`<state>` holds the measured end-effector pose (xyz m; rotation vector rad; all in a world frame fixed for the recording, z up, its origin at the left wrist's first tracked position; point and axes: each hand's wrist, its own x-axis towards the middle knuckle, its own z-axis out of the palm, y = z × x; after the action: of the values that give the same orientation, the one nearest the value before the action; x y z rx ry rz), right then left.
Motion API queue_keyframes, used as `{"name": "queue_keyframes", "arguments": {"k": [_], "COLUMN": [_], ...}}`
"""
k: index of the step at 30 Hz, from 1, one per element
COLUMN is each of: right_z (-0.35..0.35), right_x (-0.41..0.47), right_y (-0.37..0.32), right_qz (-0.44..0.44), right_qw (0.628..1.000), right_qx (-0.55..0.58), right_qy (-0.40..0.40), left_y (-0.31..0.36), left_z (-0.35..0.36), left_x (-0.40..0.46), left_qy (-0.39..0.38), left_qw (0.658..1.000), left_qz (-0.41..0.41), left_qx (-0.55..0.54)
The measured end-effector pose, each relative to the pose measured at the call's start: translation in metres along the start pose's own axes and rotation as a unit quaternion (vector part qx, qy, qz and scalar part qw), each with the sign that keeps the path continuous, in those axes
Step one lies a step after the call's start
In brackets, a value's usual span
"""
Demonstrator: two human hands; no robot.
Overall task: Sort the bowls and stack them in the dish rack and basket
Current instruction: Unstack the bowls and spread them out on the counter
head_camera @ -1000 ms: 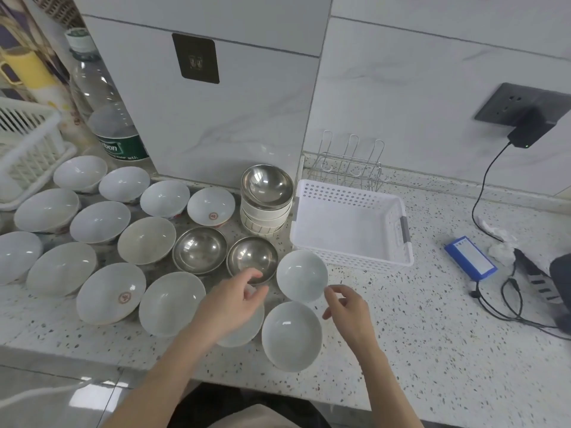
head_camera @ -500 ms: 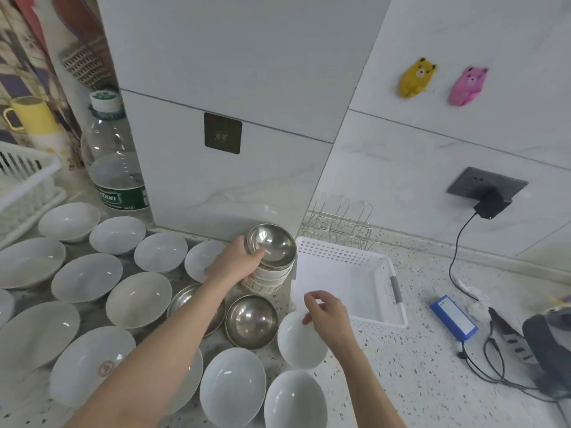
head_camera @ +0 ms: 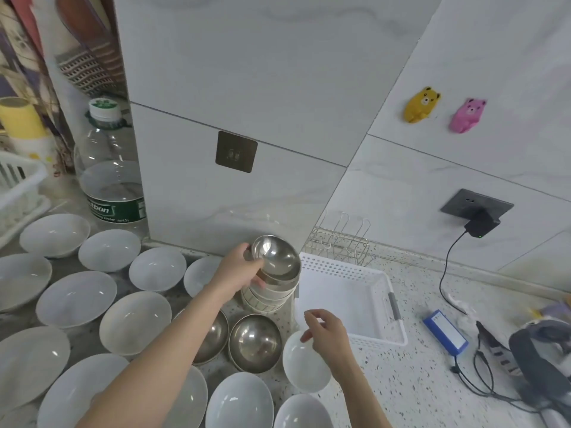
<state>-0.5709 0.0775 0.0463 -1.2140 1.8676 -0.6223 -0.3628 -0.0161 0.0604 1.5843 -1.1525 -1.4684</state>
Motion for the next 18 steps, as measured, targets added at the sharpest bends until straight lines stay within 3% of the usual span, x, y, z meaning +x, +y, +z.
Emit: {"name": "queue_keyframes", "arguments": {"k": [6, 11, 18], "right_z": [0.015, 0.031, 0.051], "right_x": [0.018, 0.038, 0.049], "right_y": [-0.030, -0.059, -0.076], "right_qz": [0.053, 0.081, 0.097], "right_qw": [0.998, 0.995, 0.995], "right_qx": [0.044, 0.045, -0.011], "right_qy": [-0.011, -0.020, 0.026], "left_y": [-0.017, -0.041, -0.067], "left_z": [-0.041, -0.065, -0.076], "left_x": [-0.009, -0.020, -0.043], "left_qy": [-0.032, 0.009, 0.002], "left_qw": [0.986, 0.980, 0.974], "left_qz": [-0.025, -0.046, -0.079], "left_qx": [-0.162, -0.194, -0.212]}}
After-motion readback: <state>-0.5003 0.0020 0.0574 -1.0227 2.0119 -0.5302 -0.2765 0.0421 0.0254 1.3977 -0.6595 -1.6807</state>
